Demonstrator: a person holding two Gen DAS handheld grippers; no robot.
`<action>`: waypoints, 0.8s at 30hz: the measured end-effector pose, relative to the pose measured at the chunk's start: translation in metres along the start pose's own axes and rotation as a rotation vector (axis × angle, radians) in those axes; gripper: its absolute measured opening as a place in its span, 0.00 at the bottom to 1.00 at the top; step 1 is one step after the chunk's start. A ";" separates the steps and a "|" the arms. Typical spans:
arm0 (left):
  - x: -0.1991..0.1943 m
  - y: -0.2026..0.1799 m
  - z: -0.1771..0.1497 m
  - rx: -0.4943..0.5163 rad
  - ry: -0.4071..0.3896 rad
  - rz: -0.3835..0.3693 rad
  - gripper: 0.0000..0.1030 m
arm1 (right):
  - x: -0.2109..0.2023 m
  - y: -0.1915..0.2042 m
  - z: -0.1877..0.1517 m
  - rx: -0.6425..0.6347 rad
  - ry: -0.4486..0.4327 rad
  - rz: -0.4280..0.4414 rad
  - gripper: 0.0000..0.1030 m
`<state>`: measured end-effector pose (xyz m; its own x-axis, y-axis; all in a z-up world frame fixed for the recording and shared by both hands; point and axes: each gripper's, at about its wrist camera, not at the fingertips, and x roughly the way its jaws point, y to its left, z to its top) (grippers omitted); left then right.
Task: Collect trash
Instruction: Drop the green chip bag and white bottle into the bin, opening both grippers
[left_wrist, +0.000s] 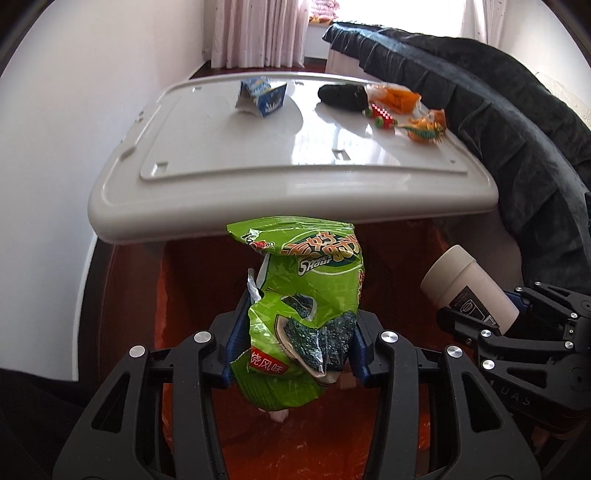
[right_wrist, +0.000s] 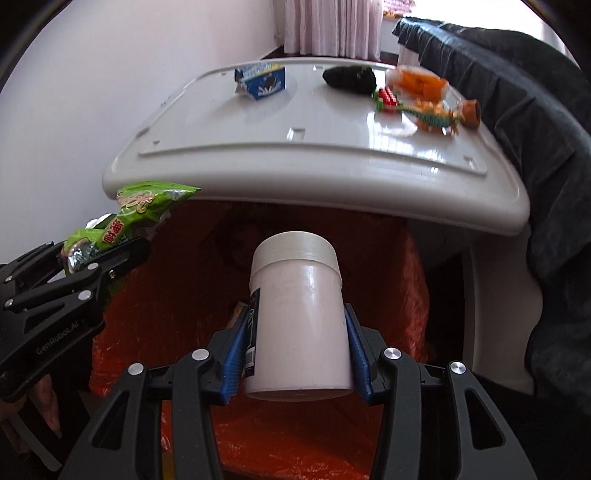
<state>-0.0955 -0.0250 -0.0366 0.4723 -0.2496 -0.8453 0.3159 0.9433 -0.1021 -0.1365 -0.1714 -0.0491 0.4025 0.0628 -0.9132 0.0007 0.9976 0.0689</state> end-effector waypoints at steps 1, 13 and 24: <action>0.002 0.000 -0.002 -0.009 0.013 -0.002 0.45 | 0.001 0.000 -0.001 0.002 0.007 -0.007 0.46; 0.008 0.016 -0.003 -0.111 0.063 0.040 0.72 | -0.006 -0.023 0.000 0.096 -0.041 -0.042 0.80; -0.002 0.039 0.074 -0.107 -0.094 0.010 0.77 | -0.030 -0.048 0.042 0.098 -0.177 -0.105 0.80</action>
<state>-0.0234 -0.0037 -0.0006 0.5519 -0.2547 -0.7940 0.2238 0.9625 -0.1532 -0.1099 -0.2222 -0.0080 0.5495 -0.0563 -0.8336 0.1369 0.9903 0.0233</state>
